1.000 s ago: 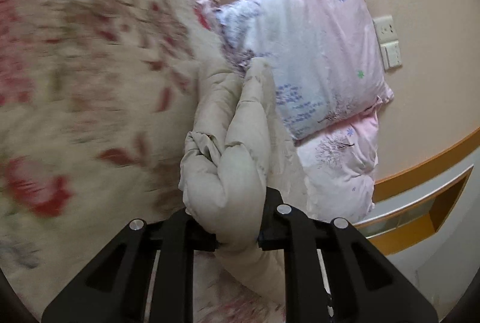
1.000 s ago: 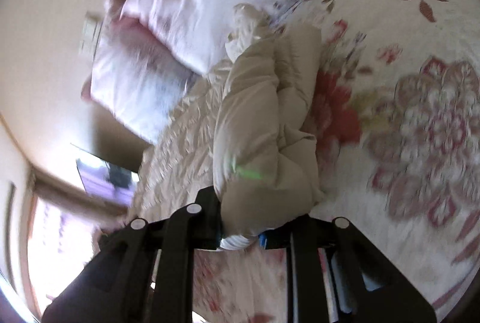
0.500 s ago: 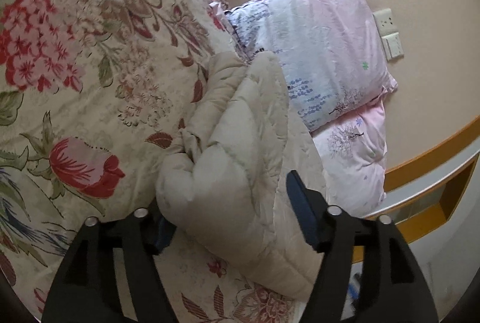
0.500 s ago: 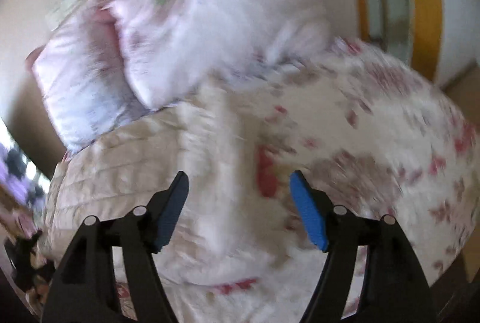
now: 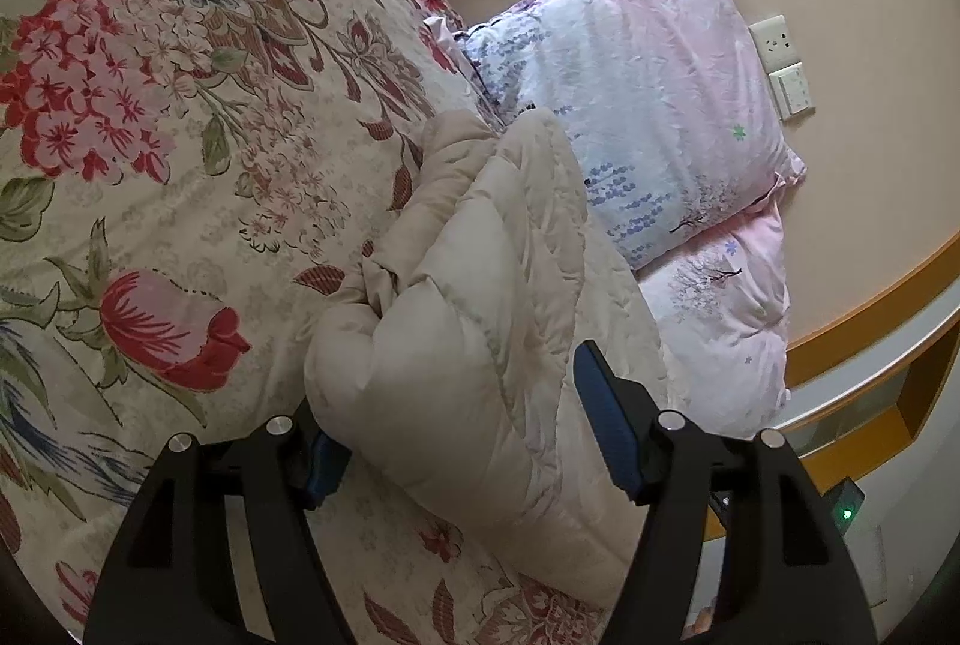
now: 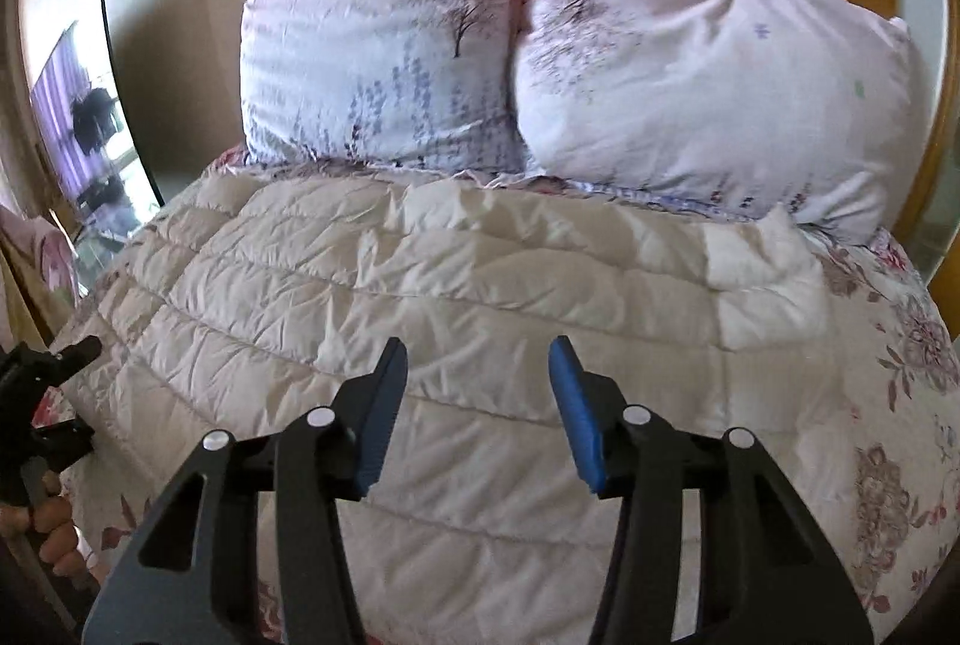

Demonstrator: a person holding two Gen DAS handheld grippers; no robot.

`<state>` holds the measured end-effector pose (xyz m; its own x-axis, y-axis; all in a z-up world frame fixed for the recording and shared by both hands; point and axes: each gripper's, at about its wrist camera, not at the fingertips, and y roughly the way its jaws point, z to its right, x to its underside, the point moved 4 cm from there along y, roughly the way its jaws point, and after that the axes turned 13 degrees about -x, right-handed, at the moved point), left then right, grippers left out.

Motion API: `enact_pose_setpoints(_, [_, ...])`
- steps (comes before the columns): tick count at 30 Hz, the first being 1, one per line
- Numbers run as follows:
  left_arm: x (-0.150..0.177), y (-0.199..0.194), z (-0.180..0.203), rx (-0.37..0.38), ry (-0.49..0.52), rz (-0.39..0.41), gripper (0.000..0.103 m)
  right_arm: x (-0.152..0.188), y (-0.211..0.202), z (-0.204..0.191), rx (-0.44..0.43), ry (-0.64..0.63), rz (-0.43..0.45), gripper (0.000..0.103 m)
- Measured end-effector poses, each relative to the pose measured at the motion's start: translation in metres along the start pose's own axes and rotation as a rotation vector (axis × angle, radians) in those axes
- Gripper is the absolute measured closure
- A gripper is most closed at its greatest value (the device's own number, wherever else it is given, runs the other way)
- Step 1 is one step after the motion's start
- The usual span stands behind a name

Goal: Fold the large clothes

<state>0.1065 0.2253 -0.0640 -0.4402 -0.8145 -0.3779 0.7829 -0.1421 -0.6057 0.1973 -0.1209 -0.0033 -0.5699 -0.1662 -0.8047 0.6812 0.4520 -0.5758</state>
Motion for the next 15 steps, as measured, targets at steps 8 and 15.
enact_pose_setpoints(8, [0.0, 0.005, 0.003, -0.025, 0.007, 0.009, 0.035, 0.008, 0.041, -0.005, 0.062, -0.029, -0.088, 0.051])
enact_pose_setpoints(15, [-0.002, 0.011, 0.006, -0.044, -0.004, 0.015, 0.037, 0.022, 0.072, -0.01, 0.136, -0.082, -0.161, 0.049])
